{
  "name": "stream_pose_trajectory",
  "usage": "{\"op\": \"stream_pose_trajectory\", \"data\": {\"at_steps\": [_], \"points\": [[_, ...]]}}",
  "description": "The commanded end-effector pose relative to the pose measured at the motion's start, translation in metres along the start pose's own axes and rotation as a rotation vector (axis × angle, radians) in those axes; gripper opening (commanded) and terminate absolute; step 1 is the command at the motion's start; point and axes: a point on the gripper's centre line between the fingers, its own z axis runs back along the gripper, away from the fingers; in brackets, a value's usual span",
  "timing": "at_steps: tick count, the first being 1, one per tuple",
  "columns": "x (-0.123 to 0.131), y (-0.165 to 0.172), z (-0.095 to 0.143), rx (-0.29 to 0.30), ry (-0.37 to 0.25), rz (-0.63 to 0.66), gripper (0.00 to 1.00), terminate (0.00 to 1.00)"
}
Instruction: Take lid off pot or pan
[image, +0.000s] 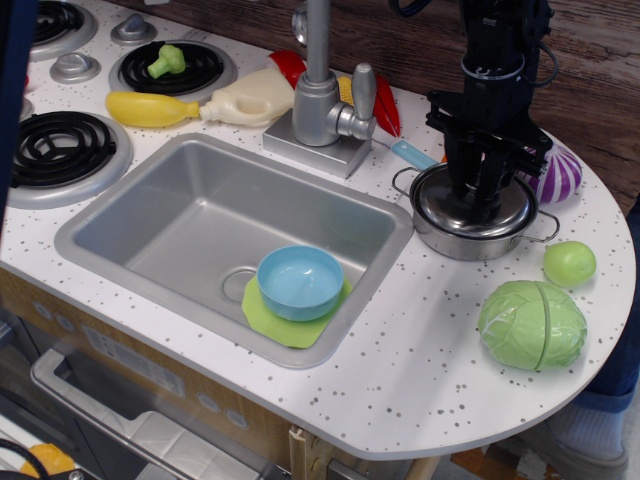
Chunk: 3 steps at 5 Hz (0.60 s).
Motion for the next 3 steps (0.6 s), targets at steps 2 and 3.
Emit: {"op": "stream_pose_trajectory", "data": {"at_steps": [2,3], "points": [[0.016,-0.008,0.055,0.092,-0.030,-0.009,0.00,0.00],[0.016,-0.010,0.068,0.172,-0.044,-0.008,0.00,0.00]]}}
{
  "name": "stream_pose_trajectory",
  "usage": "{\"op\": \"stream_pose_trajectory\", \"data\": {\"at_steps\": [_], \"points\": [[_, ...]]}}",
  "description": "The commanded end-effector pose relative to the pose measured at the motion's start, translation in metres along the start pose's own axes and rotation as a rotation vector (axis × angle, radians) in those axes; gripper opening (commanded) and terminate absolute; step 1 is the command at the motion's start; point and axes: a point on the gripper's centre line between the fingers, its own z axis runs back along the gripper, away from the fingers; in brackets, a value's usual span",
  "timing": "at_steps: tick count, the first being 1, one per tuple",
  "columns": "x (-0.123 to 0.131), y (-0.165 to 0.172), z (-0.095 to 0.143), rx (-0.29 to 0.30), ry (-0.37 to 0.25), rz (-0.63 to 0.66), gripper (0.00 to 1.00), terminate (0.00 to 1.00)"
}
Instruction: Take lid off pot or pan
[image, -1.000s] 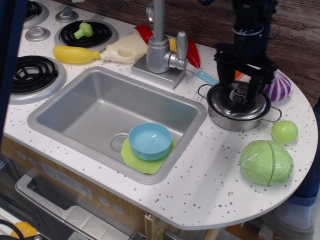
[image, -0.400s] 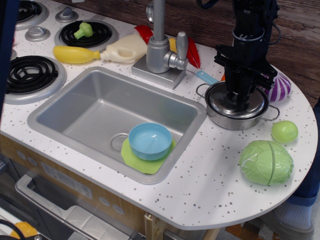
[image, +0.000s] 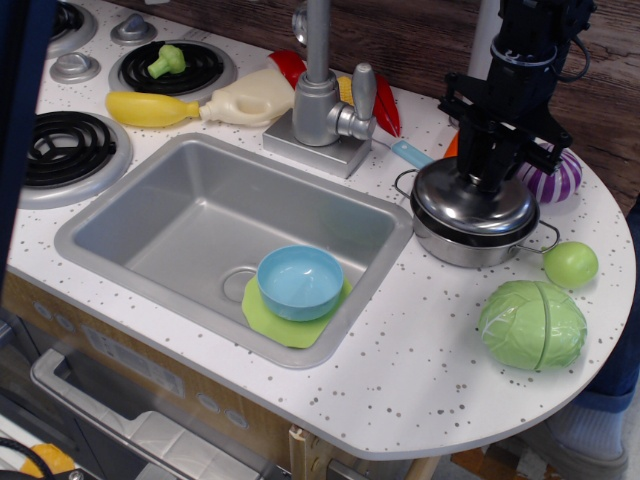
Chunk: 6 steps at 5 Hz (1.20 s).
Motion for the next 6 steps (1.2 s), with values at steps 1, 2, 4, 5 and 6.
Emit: {"op": "stream_pose_trajectory", "data": {"at_steps": [1,2,4,5,6], "points": [[0.003,0.008,0.062,0.059,-0.110,0.039,0.00,0.00],[-0.027,0.015,0.068,0.040,-0.076,0.087,0.00,0.00],[-0.084,-0.005,0.057,-0.005,-0.056,0.182,0.00,0.00],[-0.108,-0.014,0.042,-0.051,-0.042,0.242,0.00,0.00],[-0.126,-0.017,0.020,-0.066,-0.086,0.255,0.00,0.00]]}}
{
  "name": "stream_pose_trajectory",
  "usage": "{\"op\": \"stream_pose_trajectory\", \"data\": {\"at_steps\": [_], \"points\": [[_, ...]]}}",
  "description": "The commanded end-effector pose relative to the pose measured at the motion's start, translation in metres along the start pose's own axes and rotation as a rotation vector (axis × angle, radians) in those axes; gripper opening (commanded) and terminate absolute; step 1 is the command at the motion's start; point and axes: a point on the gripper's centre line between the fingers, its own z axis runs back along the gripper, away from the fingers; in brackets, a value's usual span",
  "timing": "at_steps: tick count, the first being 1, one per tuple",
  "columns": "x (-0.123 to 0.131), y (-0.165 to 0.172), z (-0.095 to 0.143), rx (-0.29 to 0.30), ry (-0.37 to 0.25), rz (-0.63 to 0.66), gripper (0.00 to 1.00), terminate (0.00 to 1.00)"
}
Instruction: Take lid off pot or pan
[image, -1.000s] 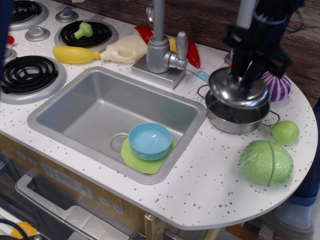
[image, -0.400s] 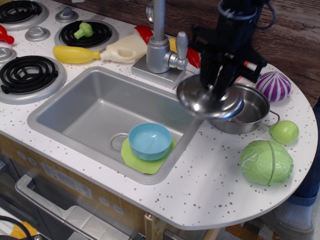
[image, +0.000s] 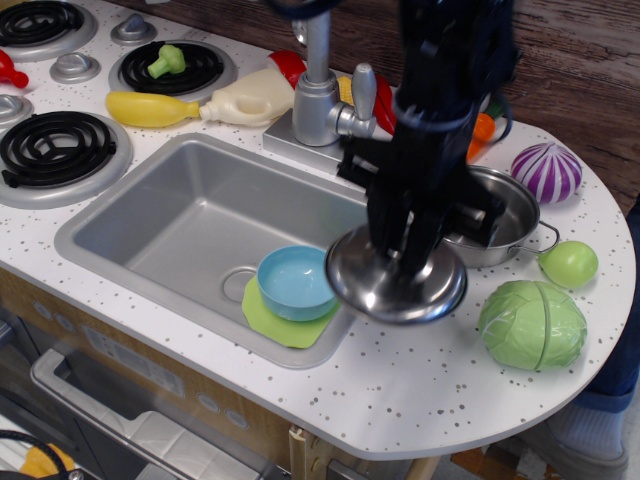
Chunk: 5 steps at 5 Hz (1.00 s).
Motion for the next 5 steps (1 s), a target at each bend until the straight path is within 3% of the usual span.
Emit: {"op": "stream_pose_trajectory", "data": {"at_steps": [1,2,3,4,5], "points": [[0.005,0.000,-0.006,-0.027,-0.103,0.036,0.00,0.00],[0.010,0.001,-0.012,-0.045,-0.127,0.043,0.00,0.00],[0.020,-0.002,-0.016,-0.025,-0.162,0.054,0.00,0.00],[0.026,-0.003,-0.023,-0.048,-0.196,0.104,1.00,0.00],[0.023,-0.006,-0.026,-0.054,-0.223,0.141,1.00,1.00]]}}
